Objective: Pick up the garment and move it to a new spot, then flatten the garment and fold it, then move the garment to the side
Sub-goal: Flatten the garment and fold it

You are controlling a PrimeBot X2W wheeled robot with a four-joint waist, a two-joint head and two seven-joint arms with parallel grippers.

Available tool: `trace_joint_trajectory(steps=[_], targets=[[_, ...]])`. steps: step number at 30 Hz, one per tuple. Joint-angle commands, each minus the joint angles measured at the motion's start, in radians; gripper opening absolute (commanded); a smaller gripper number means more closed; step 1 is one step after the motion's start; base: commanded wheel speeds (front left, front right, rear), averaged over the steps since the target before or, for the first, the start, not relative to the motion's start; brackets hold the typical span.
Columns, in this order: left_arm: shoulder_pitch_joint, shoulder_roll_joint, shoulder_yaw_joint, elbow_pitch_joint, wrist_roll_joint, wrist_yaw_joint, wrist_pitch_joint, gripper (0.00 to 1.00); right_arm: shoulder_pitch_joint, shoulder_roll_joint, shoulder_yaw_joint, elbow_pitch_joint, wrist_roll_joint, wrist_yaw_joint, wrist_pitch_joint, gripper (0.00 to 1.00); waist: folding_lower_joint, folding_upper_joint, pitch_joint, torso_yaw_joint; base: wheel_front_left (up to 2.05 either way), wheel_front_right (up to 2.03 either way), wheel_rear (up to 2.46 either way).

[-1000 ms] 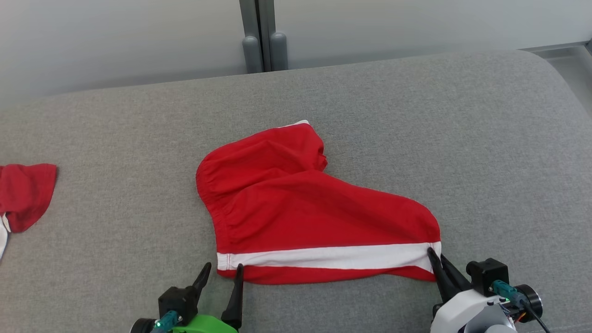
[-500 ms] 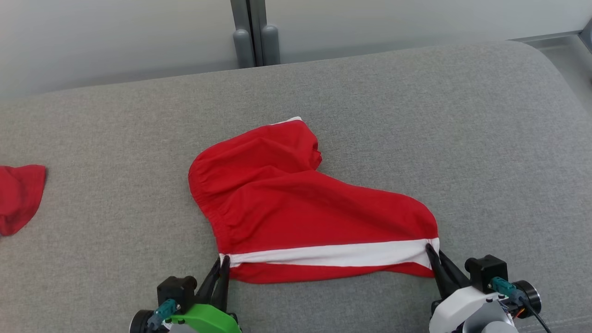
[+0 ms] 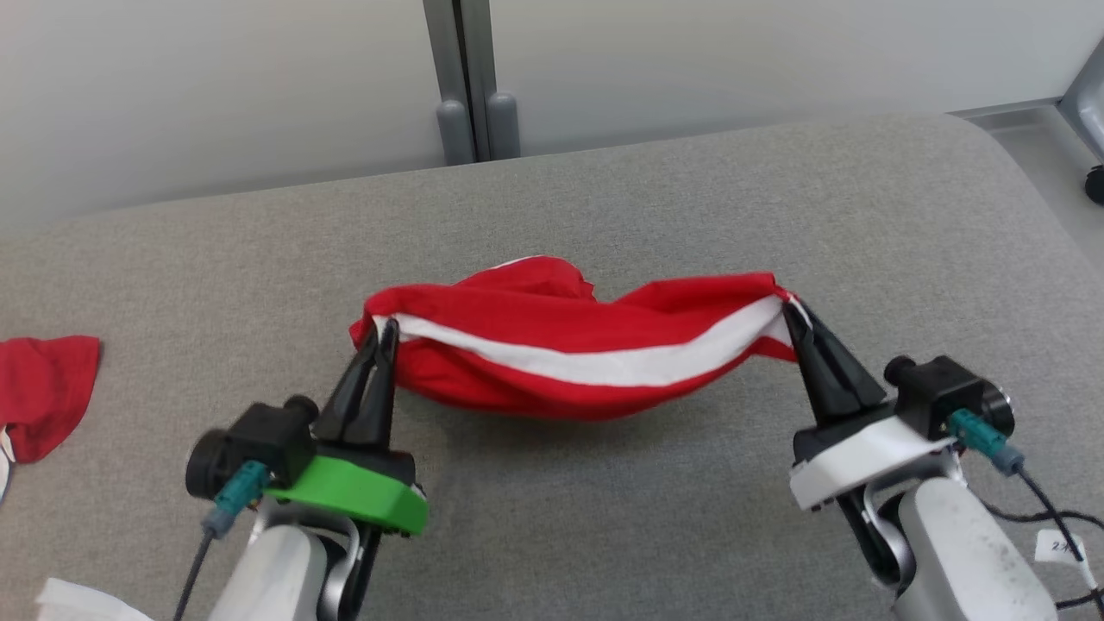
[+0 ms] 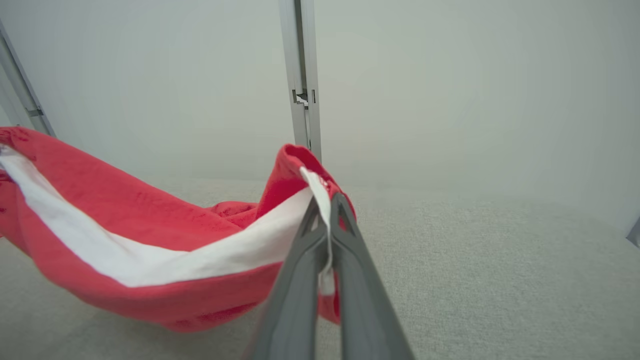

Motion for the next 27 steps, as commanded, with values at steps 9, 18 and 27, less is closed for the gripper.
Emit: trace_joint_trajectory(steps=[9, 18, 27], targets=[[-0.263, 0.164, -0.043, -0.147, -0.055, -0.002, 0.038, 0.0, -0.223, -0.167, 0.034, -0.171, 0.173, -0.002, 0.017, 0.0, 0.0, 0.0, -0.037, -0.042, 0.0, 0.0, 0.0], [-0.511, 0.204, -0.057, -0.179, -0.128, -0.002, 0.199, 0.0, -0.434, -0.295, 0.023, -0.253, 0.252, -0.002, 0.17, 0.0, 0.0, 0.0, 0.088, -0.056, 0.0, 0.0, 0.0], [-0.802, 0.147, -0.047, 0.022, -0.09, 0.018, 0.131, 0.0, -0.737, -0.255, 0.058, -0.053, 0.249, -0.002, 0.158, 0.0, 0.0, 0.0, 0.324, -0.073, 0.0, 0.0, 0.0]])
